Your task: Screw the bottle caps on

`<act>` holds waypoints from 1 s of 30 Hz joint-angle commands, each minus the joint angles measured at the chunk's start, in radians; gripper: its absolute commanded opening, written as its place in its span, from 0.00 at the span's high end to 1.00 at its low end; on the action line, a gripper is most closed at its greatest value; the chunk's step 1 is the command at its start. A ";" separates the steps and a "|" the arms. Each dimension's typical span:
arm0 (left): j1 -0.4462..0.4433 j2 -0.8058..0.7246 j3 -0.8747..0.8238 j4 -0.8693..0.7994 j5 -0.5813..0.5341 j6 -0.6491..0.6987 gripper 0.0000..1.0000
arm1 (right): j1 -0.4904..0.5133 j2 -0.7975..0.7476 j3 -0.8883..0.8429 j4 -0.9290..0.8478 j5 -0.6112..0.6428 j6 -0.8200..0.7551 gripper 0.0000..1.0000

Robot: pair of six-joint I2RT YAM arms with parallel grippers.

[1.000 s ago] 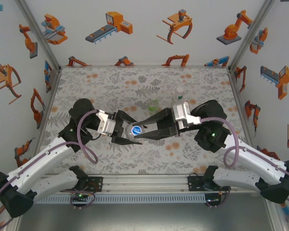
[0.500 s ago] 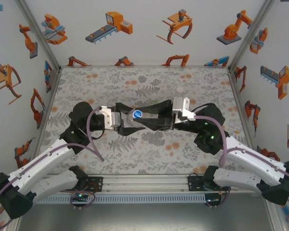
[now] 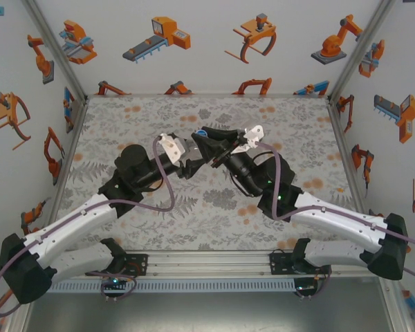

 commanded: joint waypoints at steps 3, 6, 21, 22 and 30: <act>0.003 -0.010 0.060 -0.063 -0.066 0.050 1.00 | 0.008 -0.010 0.082 -0.151 0.161 0.039 1.00; 0.003 -0.016 0.061 -0.135 -0.031 0.085 1.00 | 0.004 -0.029 0.159 -0.352 0.134 0.042 0.82; 0.184 -0.032 0.124 -0.472 0.313 0.256 1.00 | -0.167 -0.100 0.371 -1.070 -0.107 0.432 0.41; 0.188 -0.035 0.111 -0.481 0.316 0.313 1.00 | -0.193 -0.097 0.376 -1.094 -0.151 0.468 0.39; 0.186 -0.060 0.099 -0.598 0.242 0.413 1.00 | -0.289 -0.004 0.394 -1.112 -0.411 0.613 0.36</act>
